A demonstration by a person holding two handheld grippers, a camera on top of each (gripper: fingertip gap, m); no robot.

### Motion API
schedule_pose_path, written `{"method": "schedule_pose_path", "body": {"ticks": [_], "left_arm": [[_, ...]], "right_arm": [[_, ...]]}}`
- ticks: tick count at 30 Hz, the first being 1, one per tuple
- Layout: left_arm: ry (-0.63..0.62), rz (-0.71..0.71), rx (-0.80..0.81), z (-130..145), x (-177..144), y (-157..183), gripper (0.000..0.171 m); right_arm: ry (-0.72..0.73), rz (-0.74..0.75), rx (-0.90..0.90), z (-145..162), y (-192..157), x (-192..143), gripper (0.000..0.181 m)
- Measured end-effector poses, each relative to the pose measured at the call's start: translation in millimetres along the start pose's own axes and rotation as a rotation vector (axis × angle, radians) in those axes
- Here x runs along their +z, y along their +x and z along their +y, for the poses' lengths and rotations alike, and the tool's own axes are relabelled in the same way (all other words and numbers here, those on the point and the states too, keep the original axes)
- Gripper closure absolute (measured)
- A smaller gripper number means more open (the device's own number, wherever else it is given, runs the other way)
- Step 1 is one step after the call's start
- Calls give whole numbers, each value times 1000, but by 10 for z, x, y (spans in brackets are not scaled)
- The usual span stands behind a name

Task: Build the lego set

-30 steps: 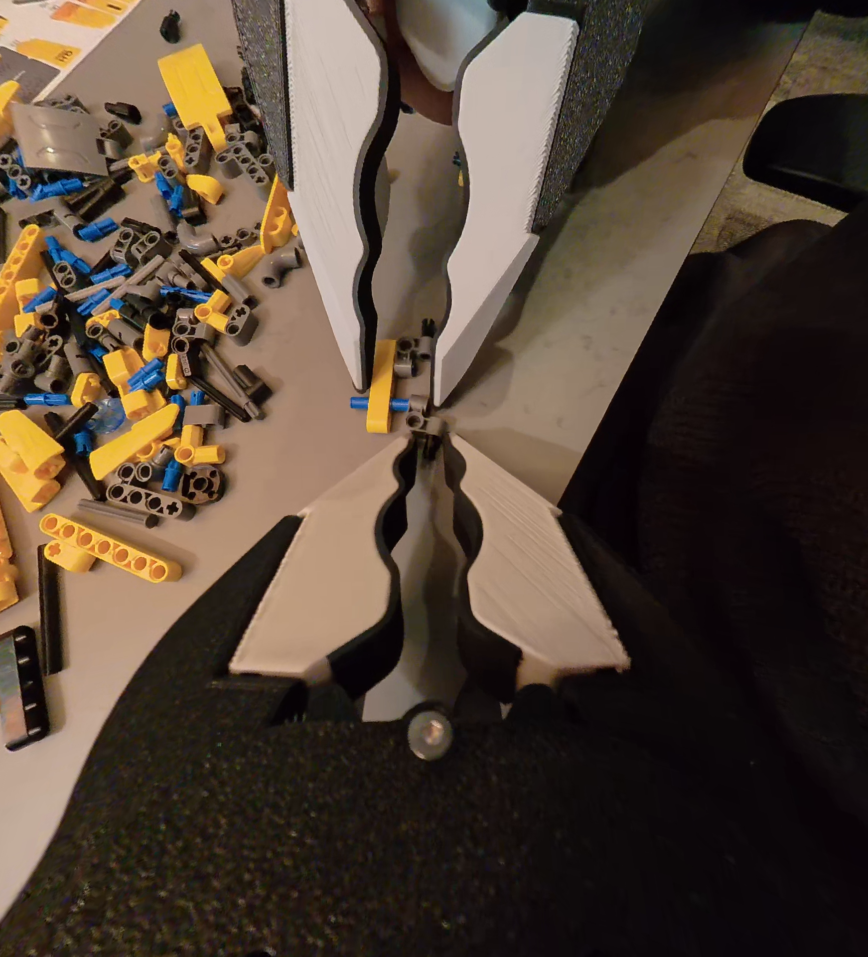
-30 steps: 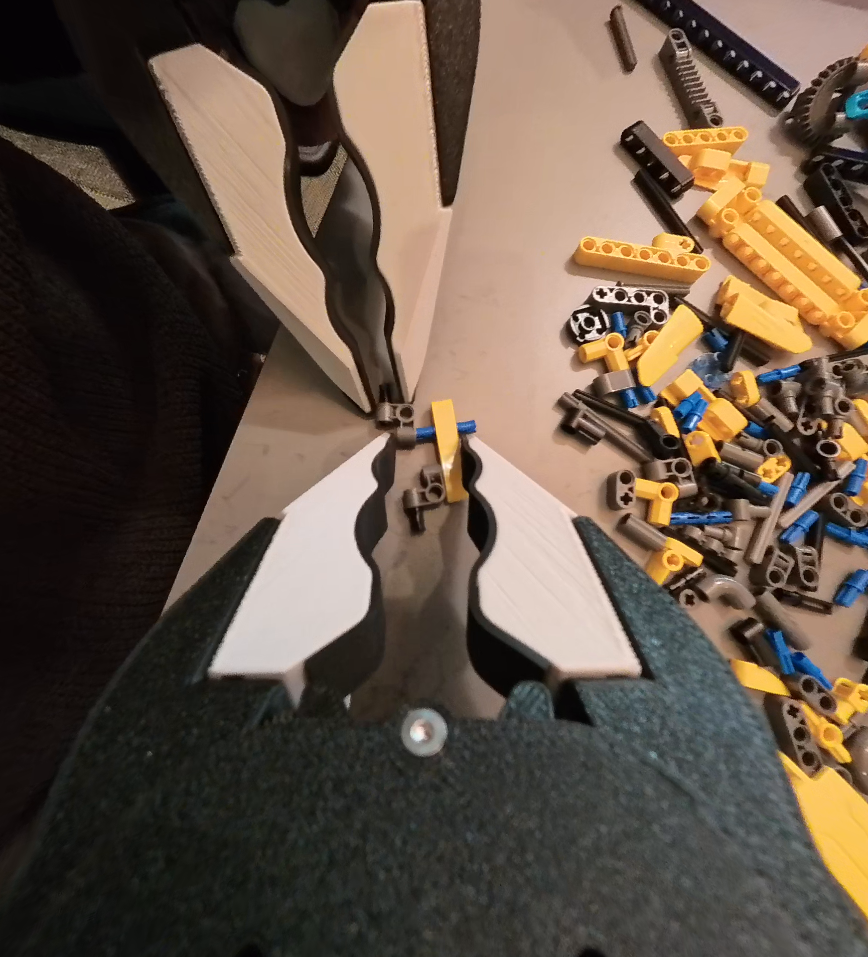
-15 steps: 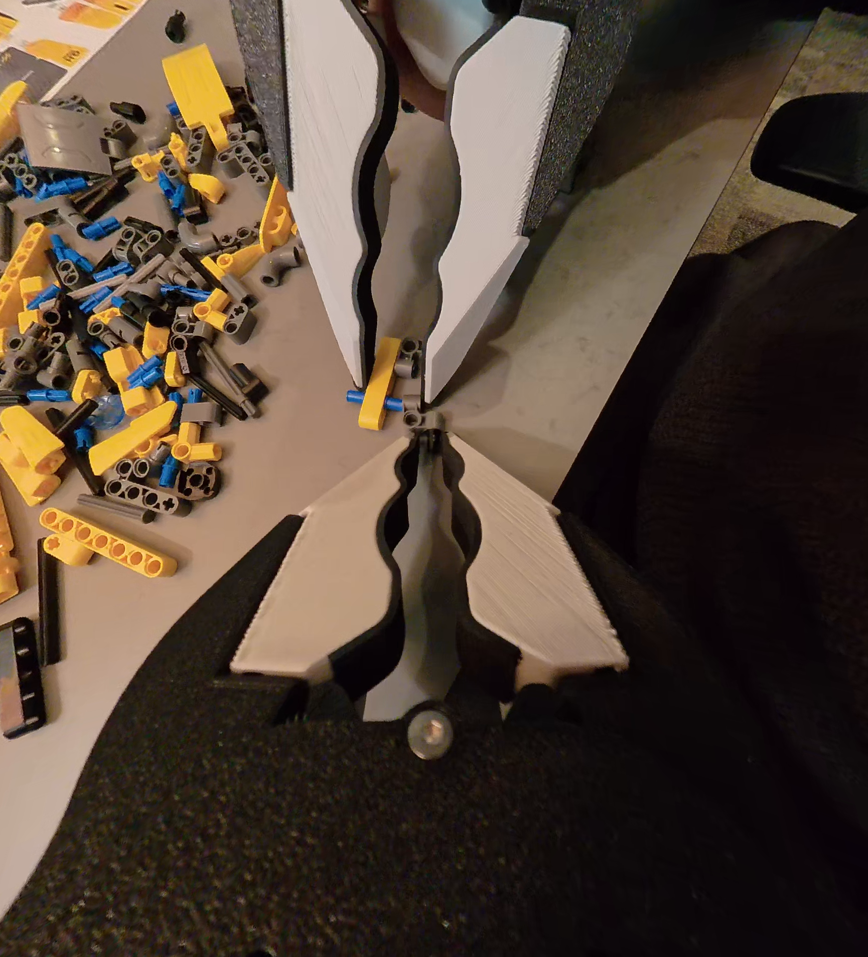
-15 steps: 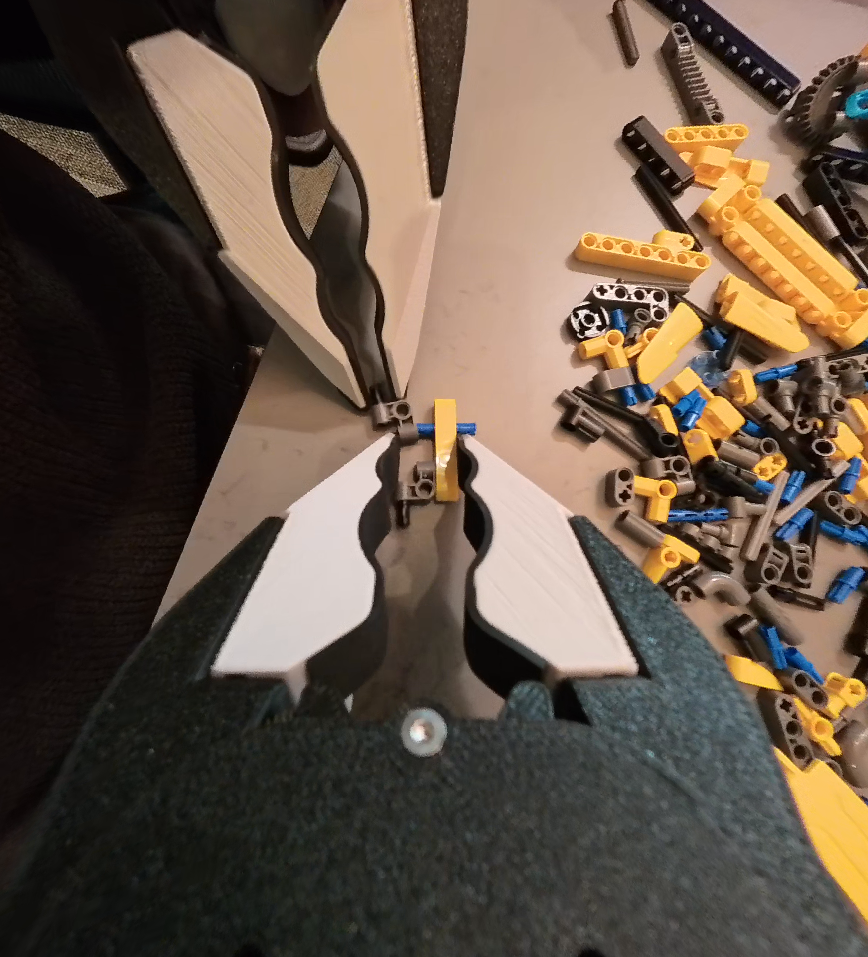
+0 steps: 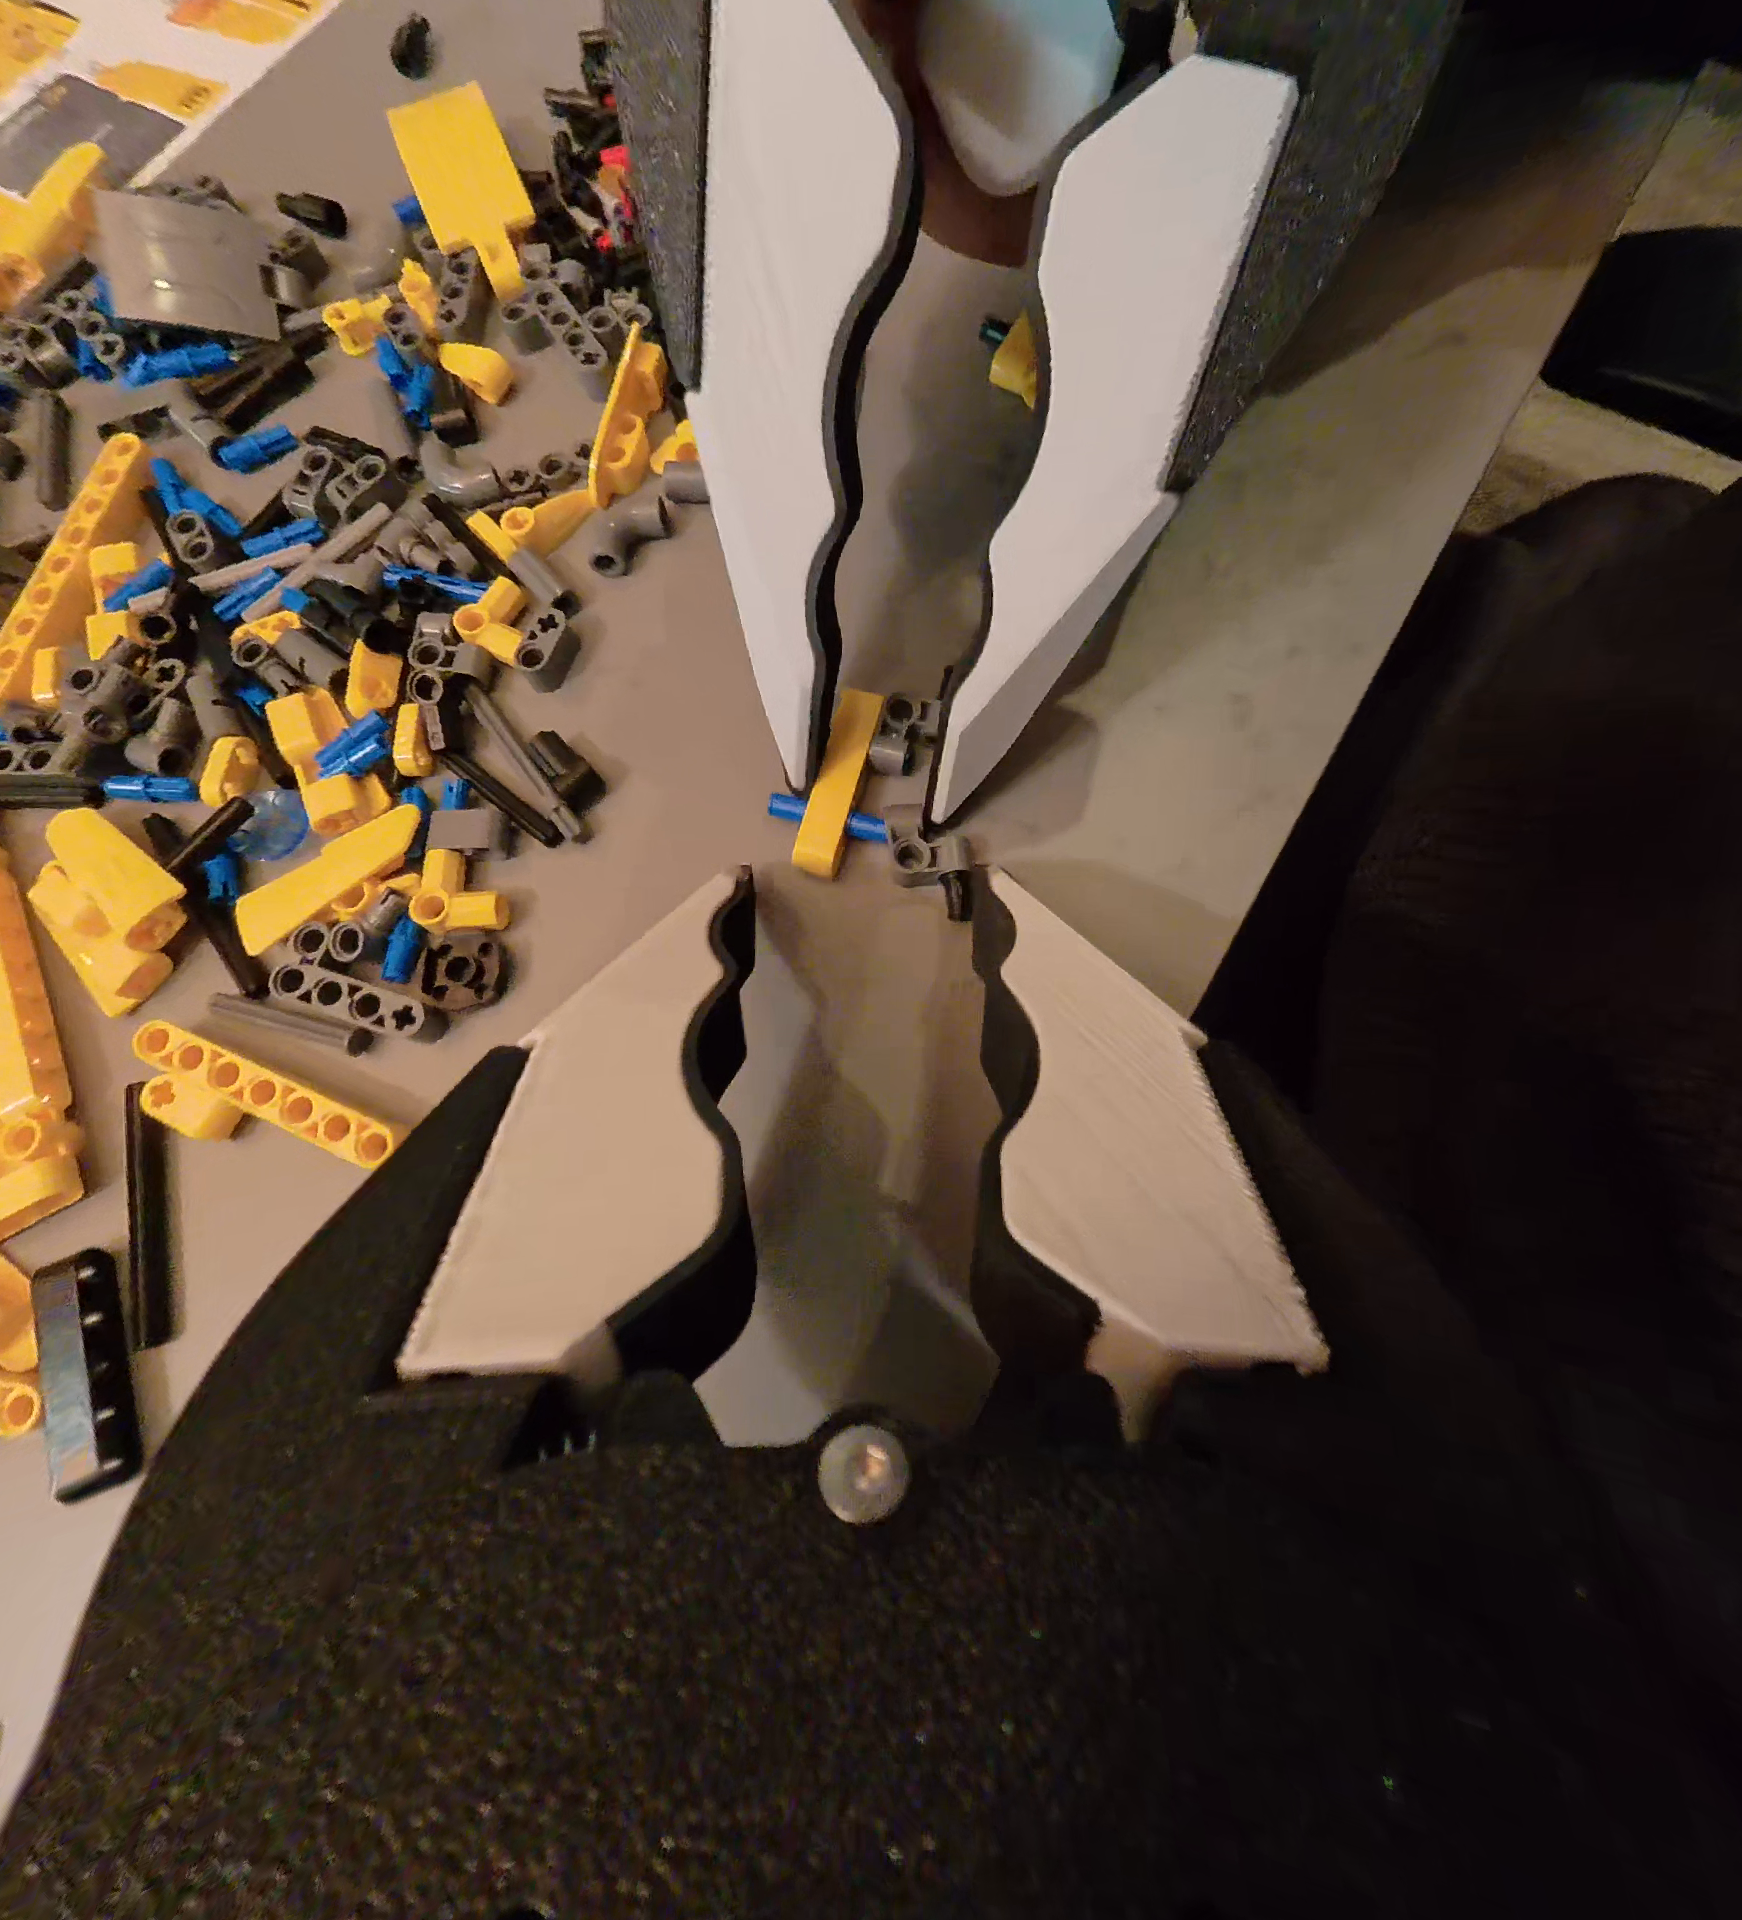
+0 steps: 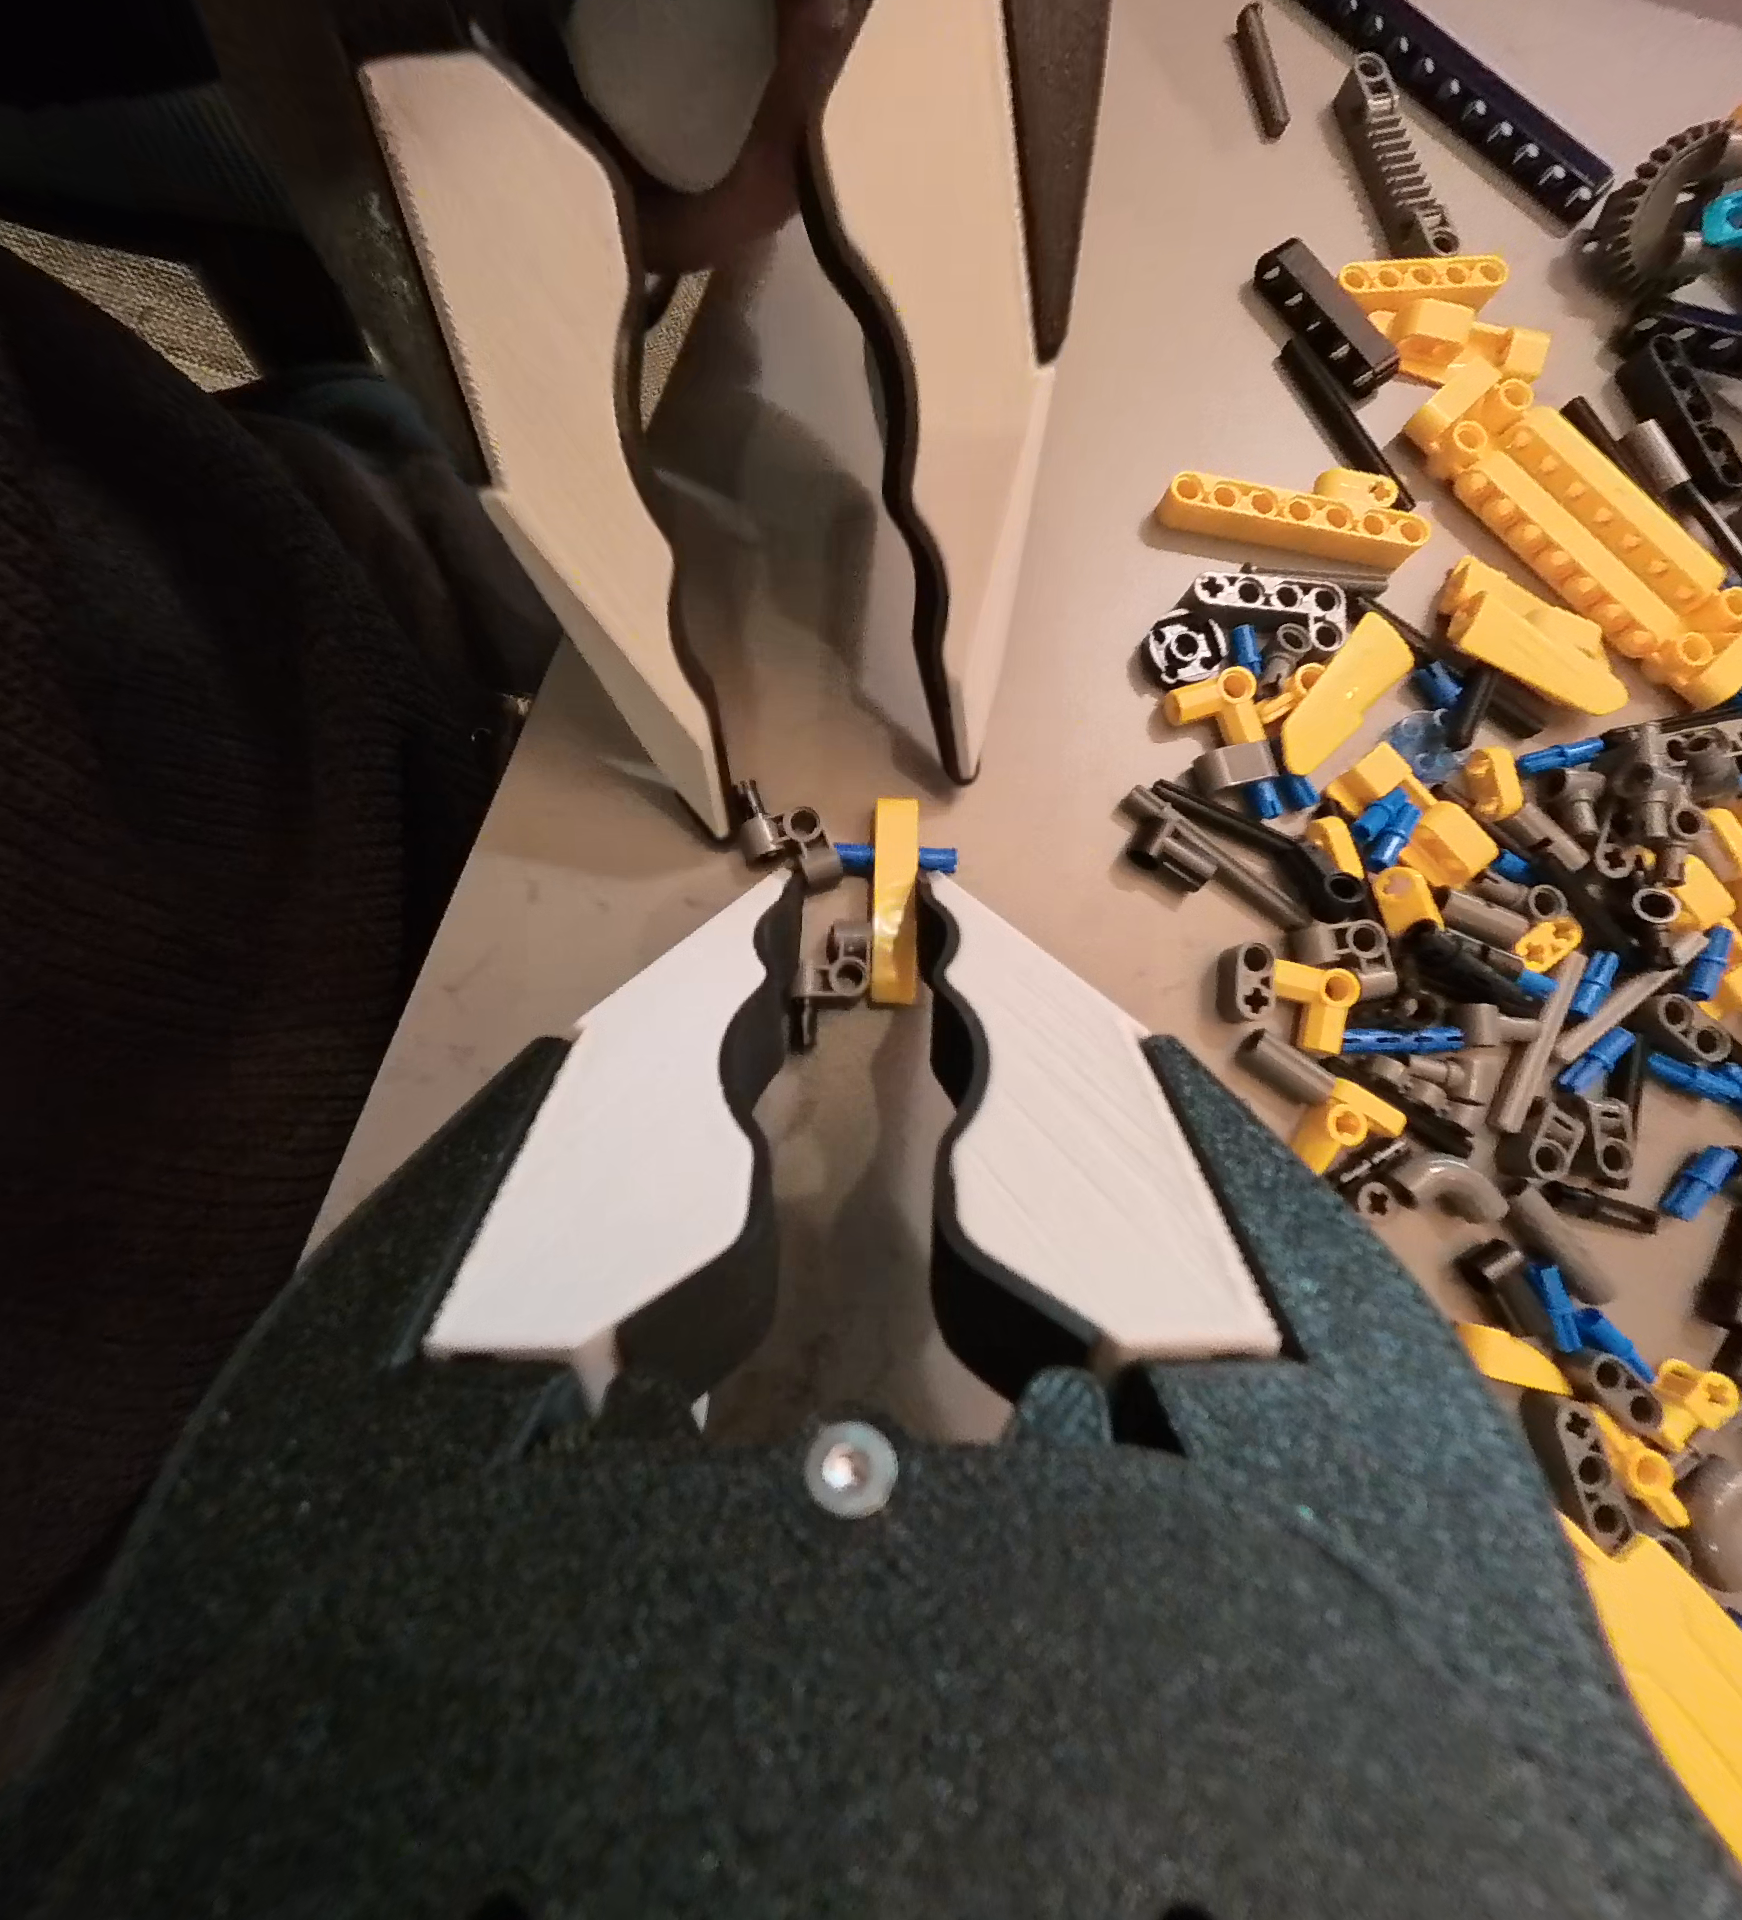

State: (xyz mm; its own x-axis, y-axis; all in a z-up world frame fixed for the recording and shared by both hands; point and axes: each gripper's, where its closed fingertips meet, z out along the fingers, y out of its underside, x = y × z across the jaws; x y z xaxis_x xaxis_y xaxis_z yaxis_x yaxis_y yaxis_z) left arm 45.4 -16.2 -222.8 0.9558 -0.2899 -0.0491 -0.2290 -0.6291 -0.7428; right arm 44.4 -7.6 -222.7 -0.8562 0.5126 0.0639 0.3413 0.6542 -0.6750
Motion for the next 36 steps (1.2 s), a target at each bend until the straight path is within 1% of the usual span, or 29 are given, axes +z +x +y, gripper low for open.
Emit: {"method": "schedule_pose_path", "body": {"ticks": [4,8,14,28,36], "left_arm": [[-10,65,-2,-9,8,60,127],[-15,101,17,-1,3,113,127],[-14,98,26,-1,2,116,129],[-8,92,28,-1,-5,113,147],[-8,92,23,-1,-3,109,146]], "right_arm": [[1,-3,0,3,-3,2,159],[1,-6,-1,5,-3,0,159],[7,-15,-17,4,-20,-2,159],[4,-30,-23,16,-43,-16,155],[2,-31,-28,19,-45,-20,156]]}}
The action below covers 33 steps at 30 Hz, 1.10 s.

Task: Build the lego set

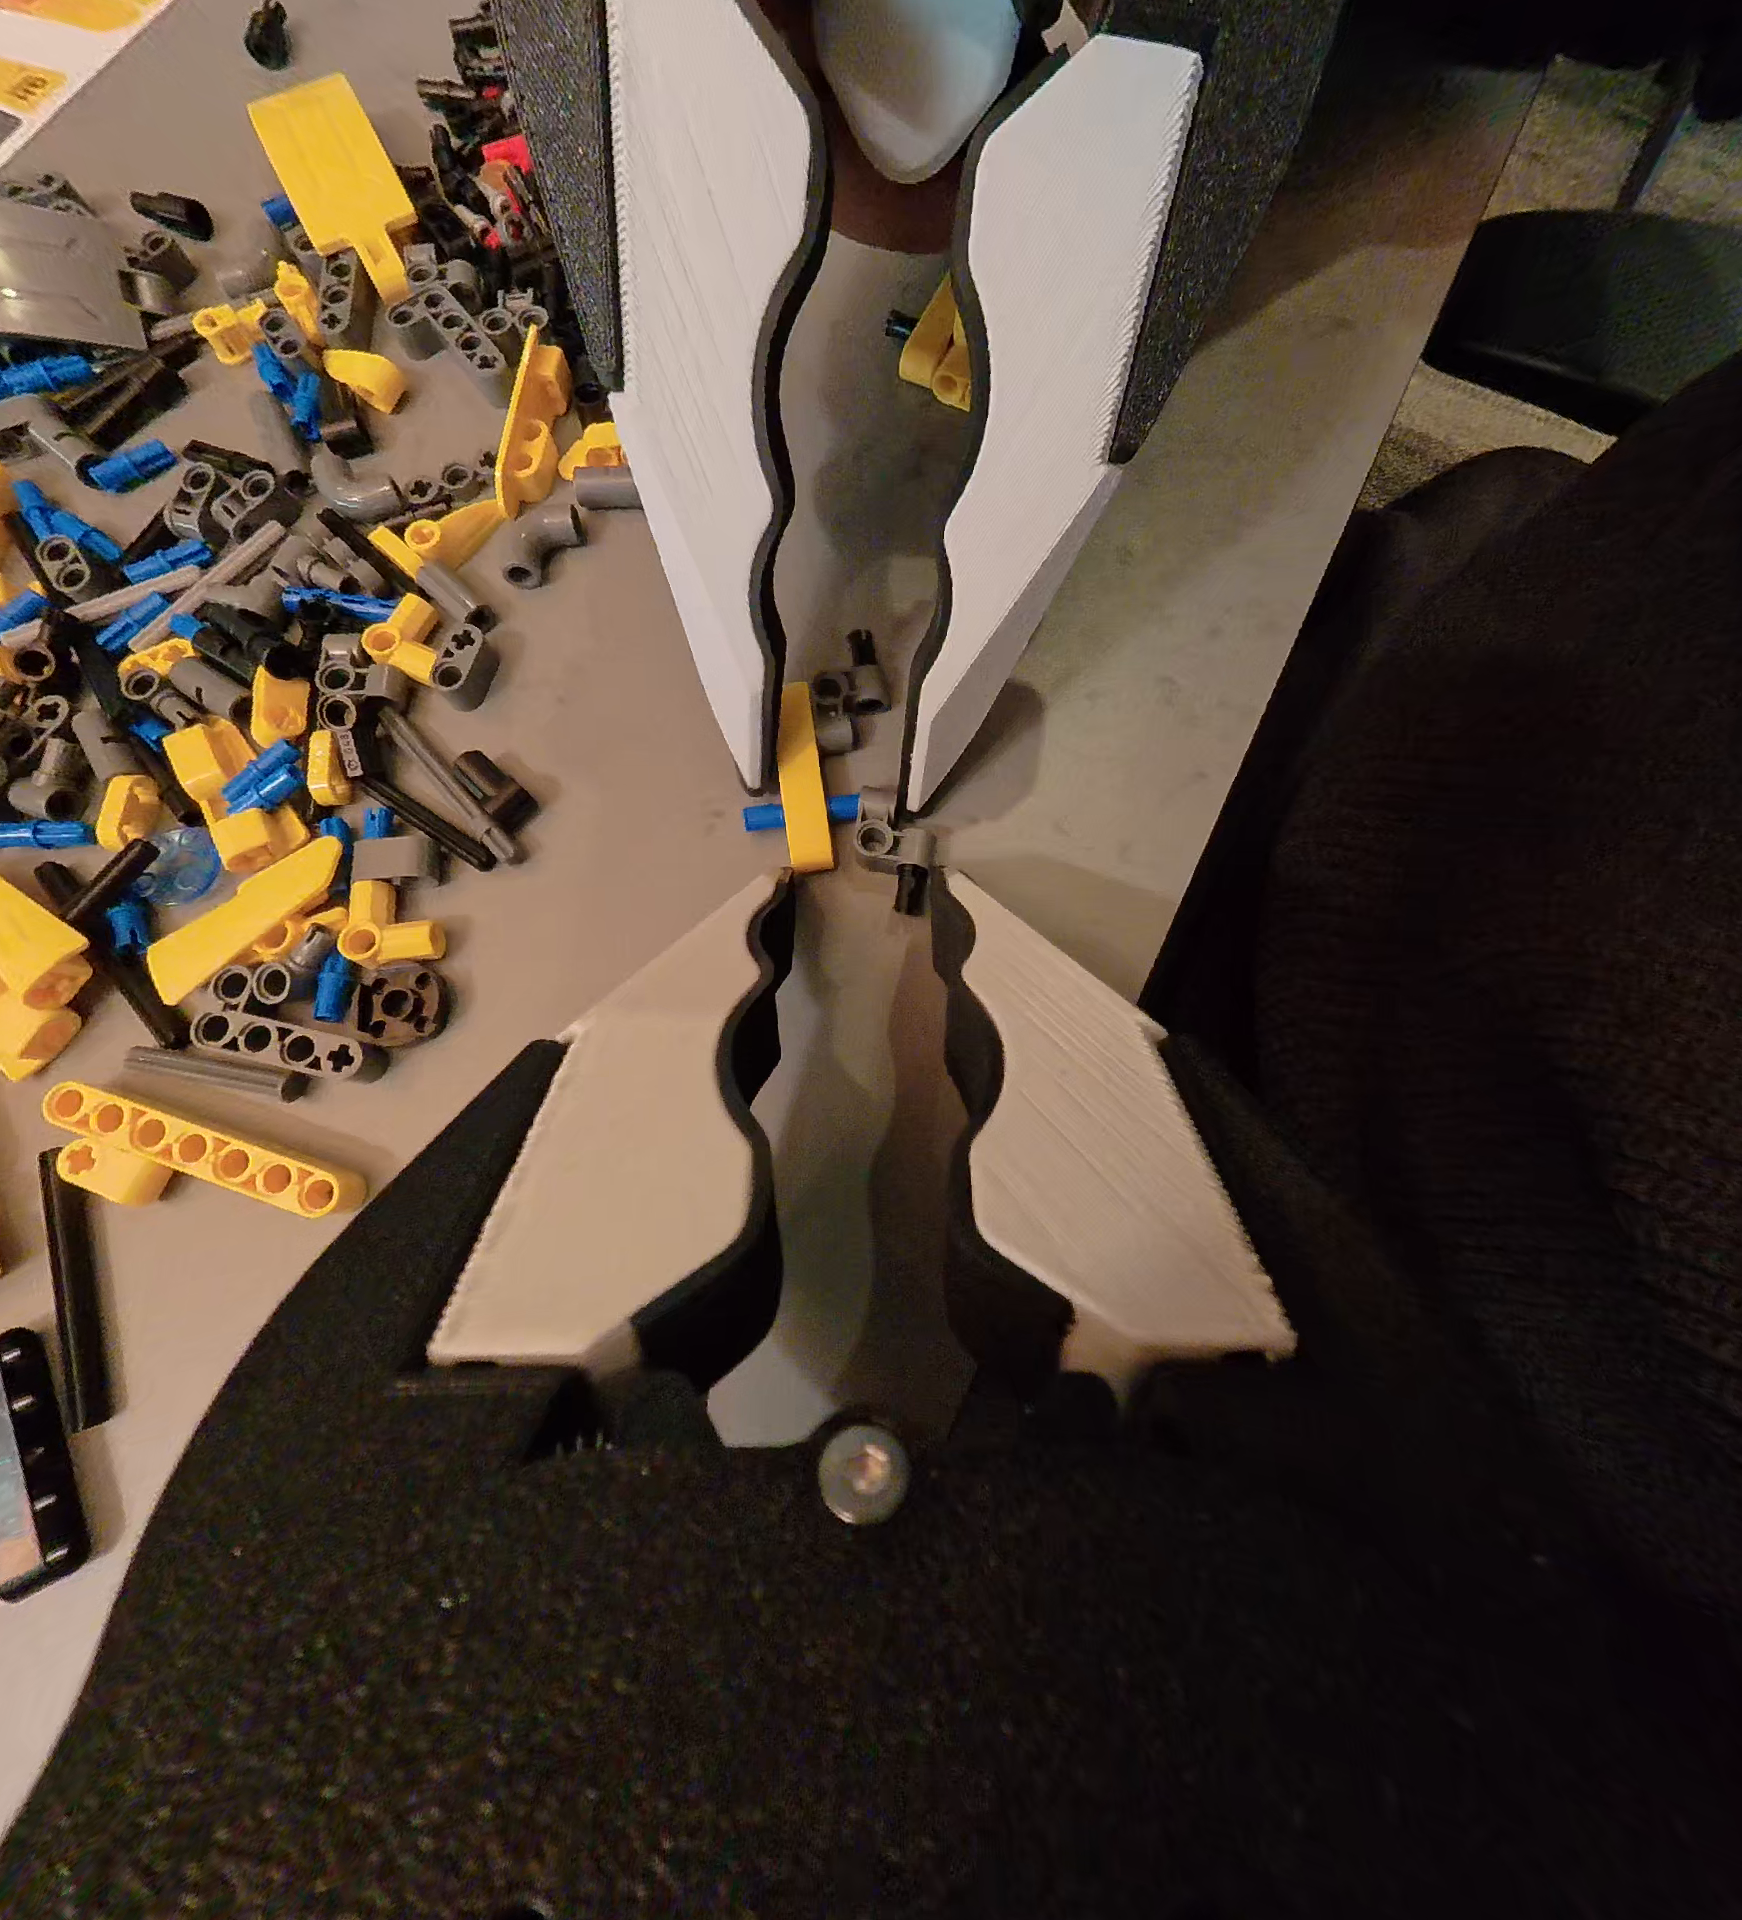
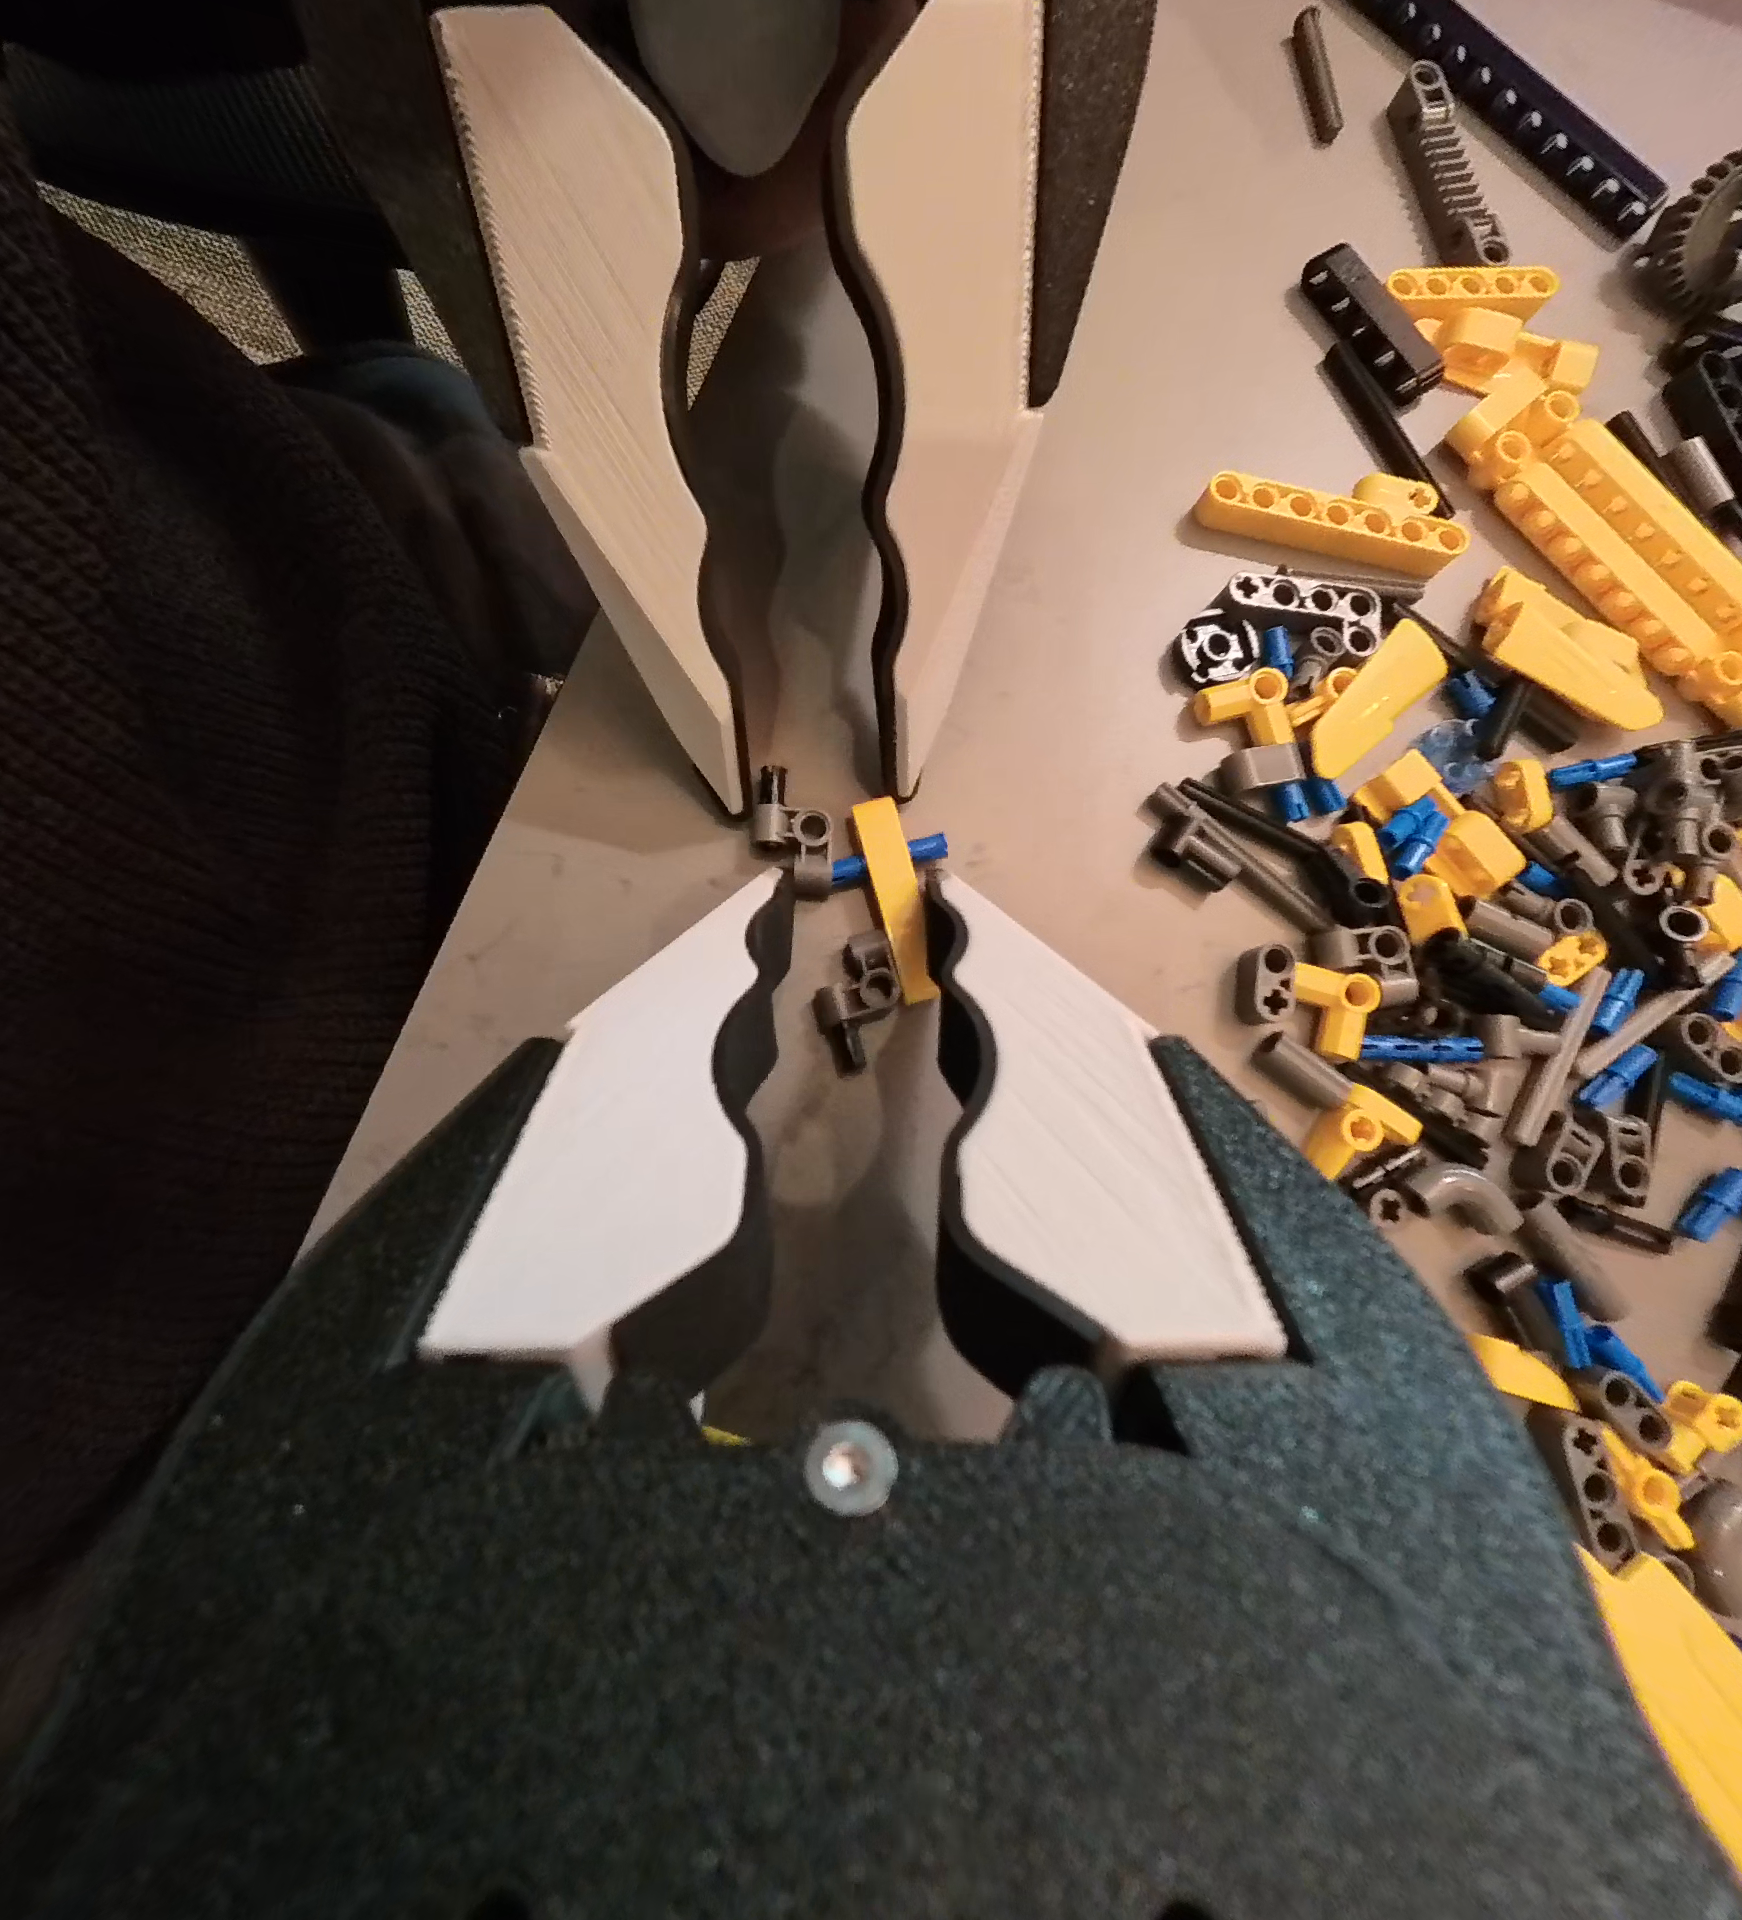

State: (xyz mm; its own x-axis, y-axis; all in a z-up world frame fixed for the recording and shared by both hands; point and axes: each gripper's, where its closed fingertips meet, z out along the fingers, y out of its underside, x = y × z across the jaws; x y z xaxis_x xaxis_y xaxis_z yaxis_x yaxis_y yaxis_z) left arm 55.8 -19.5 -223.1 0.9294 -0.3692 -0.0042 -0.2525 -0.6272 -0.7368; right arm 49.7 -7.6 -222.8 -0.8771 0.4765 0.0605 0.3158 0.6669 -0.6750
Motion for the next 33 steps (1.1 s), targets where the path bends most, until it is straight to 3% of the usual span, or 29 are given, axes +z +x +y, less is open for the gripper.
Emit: {"method": "schedule_pose_path", "body": {"ticks": [33], "left_arm": [[-1,-4,-3,-19,22,0,143]], "right_arm": [[8,-16,-11,10,-7,-1,163]]}}
